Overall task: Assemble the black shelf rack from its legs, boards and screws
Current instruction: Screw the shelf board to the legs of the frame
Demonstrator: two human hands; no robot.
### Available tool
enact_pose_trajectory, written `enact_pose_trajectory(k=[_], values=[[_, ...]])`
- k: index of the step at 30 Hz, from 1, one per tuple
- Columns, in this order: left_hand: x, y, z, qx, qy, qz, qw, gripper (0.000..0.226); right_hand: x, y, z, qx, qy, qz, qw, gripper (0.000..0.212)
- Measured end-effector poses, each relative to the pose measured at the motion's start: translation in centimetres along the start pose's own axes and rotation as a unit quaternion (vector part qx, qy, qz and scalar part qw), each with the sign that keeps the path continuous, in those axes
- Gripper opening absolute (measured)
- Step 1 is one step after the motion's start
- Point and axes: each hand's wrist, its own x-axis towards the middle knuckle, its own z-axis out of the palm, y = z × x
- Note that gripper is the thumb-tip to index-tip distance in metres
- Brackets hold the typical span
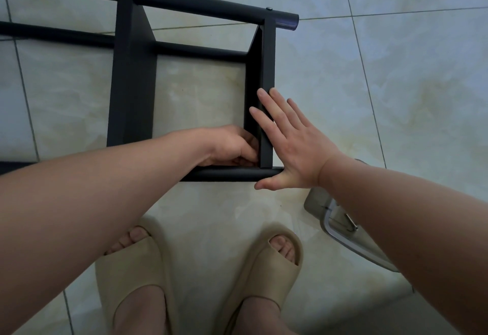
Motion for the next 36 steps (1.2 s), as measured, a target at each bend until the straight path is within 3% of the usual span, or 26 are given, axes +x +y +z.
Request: enact_pose_trajectory(k=[12, 19, 25, 36], values=[[0.08, -0.22, 0.03, -0.036, -0.035, 0.001, 0.999, 0.014, -0.01, -0.08, -0.17, 0.002, 0.0, 0.0, 1.0, 0.125], [-0.05, 0.09, -0.04, 0.029, -0.002, -0.017, 0.999, 0.008, 0.01, -0.12, -0.09, 0.005, 0.0, 0.0, 1.0, 0.125], [0.04, -0.18, -0.03, -0.005, -0.013, -0.011, 1.0, 0.018, 0.03, -0.05, -0.11, 0.003, 0.0, 0.0, 1.0, 0.126], [-0.15, -0.22, -0.07, 0.018, -0.001, -0.002, 1.0, 0.008, 0.05, -0.01, 0.14, -0.002, 0.006, -0.004, 1.0, 0.126]])
